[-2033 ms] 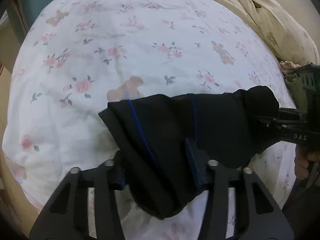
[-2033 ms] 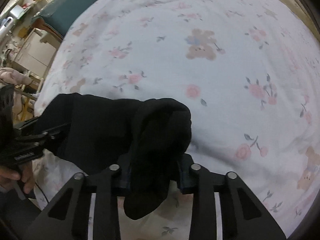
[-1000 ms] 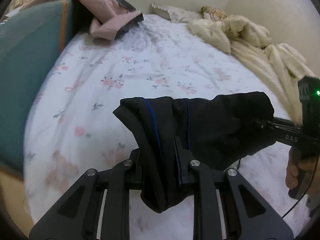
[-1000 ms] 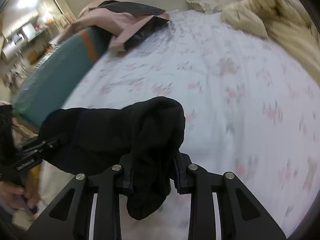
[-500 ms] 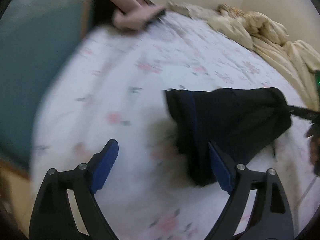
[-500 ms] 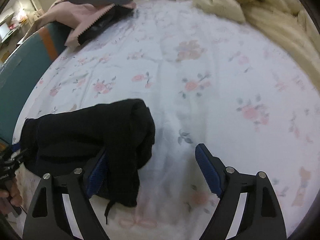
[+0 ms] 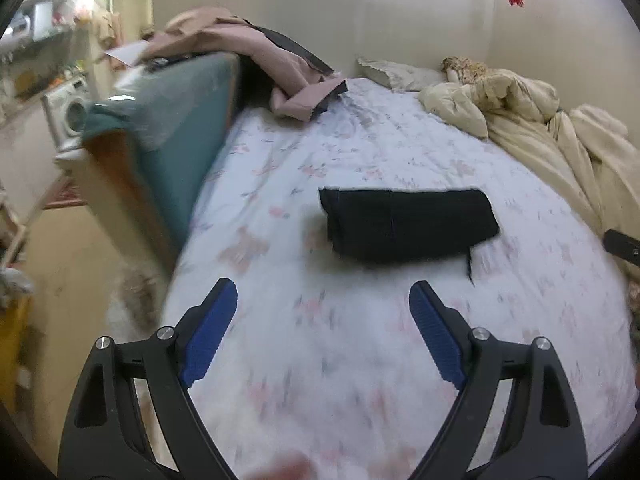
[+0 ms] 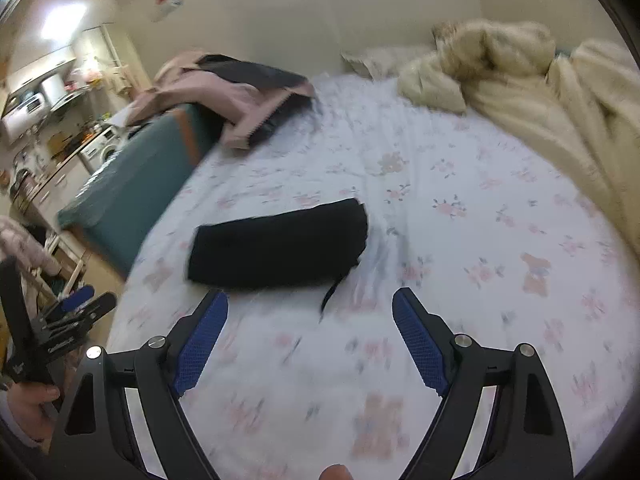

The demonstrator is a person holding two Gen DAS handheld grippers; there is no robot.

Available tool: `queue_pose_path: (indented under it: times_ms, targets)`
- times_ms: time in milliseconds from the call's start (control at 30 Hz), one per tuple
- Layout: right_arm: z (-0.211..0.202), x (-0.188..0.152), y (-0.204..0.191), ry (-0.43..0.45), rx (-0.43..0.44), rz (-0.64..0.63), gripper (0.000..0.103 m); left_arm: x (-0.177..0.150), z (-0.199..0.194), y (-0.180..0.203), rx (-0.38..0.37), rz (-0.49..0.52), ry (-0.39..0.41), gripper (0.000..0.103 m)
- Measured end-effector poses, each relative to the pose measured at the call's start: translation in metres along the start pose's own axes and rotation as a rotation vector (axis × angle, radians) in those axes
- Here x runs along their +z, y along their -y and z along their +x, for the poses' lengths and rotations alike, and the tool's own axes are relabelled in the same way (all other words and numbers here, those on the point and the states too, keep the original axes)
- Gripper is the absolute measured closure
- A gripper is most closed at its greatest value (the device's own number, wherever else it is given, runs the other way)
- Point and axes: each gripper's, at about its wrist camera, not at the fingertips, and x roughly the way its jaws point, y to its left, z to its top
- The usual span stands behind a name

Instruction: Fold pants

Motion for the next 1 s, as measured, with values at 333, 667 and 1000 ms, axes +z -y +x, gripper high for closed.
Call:
queue_pose_path:
  times_ms: [333, 667, 1000]
  targets:
    - [-0.124, -0.103, -0.045, 0.067, -0.009, 0.014, 0.0, -0.068, -0.152, 0.01, -0.003, -0.021, 0.103, 0.003]
    - [-0.162, -0.173, -0.075, 0.148, -0.075, -0.033, 0.0, -0.126, -0.198, 0.02, 0.021, 0.011, 0.157, 0.0]
    - [-0.155, -0.191, -0.089, 0.146, -0.159, -0.074, 0.0, -0.151, -0.19, 0.039, -0.028, 0.001, 0.122, 0.0]
